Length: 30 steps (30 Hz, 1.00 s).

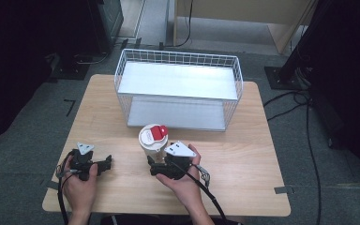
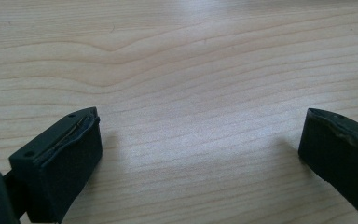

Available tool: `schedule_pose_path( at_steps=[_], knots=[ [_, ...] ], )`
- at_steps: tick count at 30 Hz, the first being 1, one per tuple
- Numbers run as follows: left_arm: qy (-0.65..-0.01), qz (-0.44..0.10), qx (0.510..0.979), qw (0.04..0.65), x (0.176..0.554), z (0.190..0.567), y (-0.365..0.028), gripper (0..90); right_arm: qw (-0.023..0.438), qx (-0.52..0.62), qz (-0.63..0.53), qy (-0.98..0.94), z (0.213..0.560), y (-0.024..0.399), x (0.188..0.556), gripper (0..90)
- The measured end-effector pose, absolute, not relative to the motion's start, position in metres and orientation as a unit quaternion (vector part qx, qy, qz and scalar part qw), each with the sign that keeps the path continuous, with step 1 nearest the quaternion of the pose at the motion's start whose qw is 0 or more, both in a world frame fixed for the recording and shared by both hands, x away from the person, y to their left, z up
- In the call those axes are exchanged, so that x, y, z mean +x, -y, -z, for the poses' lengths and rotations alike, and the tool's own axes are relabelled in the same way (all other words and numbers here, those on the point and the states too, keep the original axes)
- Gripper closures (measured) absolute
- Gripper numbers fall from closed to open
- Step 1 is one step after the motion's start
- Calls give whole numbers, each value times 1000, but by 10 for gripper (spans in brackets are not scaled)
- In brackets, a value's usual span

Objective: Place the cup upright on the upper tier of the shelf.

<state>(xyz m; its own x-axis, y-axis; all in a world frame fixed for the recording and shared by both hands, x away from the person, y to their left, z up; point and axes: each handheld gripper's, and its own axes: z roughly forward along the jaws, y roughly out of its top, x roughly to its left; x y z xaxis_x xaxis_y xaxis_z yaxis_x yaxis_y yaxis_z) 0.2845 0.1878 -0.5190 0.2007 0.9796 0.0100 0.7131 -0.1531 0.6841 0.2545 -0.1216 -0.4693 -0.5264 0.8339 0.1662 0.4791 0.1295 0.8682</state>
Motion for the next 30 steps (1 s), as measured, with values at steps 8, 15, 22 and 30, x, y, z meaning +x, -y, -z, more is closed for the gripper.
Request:
schedule_pose_path(
  at_steps=[8, 15, 22, 30],
  knots=[
    [-586, -236, 722, 281, 284, 519, -188, 0, 202, 455, -484, -719, 477, 104, 263, 57],
    [-586, -236, 722, 282, 285, 519, -188, 0, 220, 468, -489, -702, 486, 96, 267, 76],
    [-587, -236, 721, 281, 285, 519, -188, 0, 247, 473, -497, -684, 488, 90, 269, 87],
    [-587, -236, 721, 281, 285, 519, -188, 0, 265, 485, -507, -662, 492, 83, 271, 74]
  ],
)
